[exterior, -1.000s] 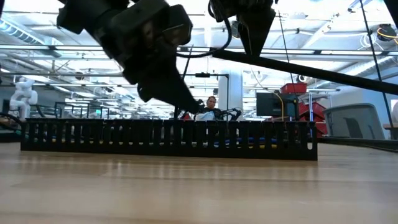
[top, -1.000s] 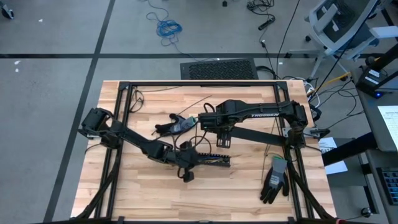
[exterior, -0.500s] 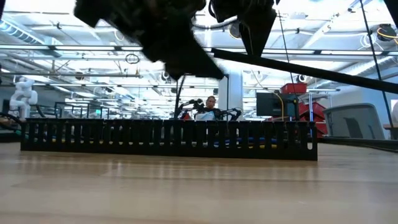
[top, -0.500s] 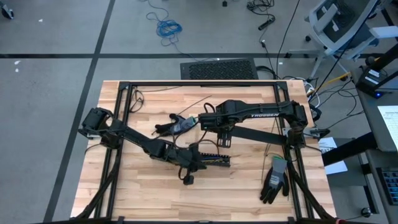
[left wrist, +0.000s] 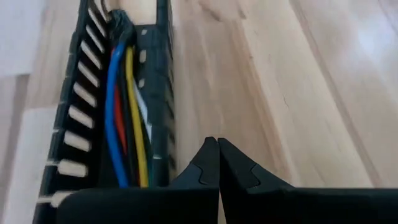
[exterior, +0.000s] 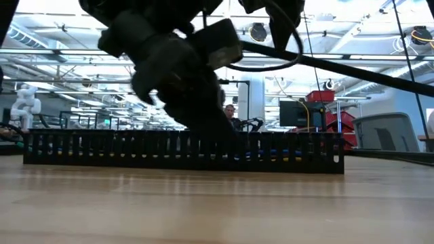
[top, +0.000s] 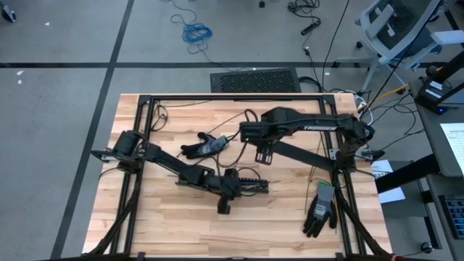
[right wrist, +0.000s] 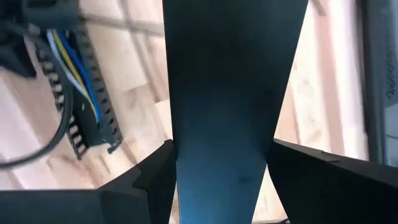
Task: Ziptie cables
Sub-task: Close the black cable duct lid
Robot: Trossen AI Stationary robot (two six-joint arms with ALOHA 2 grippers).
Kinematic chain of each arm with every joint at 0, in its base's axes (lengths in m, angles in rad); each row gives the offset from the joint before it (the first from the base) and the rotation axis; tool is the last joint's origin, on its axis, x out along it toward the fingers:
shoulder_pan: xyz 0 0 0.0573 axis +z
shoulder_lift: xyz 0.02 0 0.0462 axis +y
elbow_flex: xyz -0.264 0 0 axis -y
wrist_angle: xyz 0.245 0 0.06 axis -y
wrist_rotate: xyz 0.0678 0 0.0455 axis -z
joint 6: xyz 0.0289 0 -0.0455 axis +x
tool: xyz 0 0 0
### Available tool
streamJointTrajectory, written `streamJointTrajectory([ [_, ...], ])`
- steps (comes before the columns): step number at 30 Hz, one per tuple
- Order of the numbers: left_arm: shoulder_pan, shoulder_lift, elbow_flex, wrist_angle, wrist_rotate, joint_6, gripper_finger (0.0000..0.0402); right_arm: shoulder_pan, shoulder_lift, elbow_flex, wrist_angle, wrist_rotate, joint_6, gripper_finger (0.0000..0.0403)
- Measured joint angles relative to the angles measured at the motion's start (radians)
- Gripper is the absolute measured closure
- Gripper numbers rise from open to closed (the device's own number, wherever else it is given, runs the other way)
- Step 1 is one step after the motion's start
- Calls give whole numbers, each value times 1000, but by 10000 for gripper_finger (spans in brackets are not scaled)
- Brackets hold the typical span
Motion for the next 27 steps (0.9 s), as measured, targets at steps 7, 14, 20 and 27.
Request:
streamJointTrajectory([
  [7, 6, 16, 33, -26, -102, 5, 401, -23, -68, 0, 14, 16, 62, 206],
  [14, 7, -86, 68, -158, 25, 91, 401, -13, -81, -8, 4, 13, 53, 206],
  [20, 35, -384, 69, -420, -27, 129, 401, -13, -81, -44, 6, -6, -9, 206],
  [27, -18, -753, 26, -825, -303, -93, 401, 51, -71, -165, 187, -188, -46, 206],
])
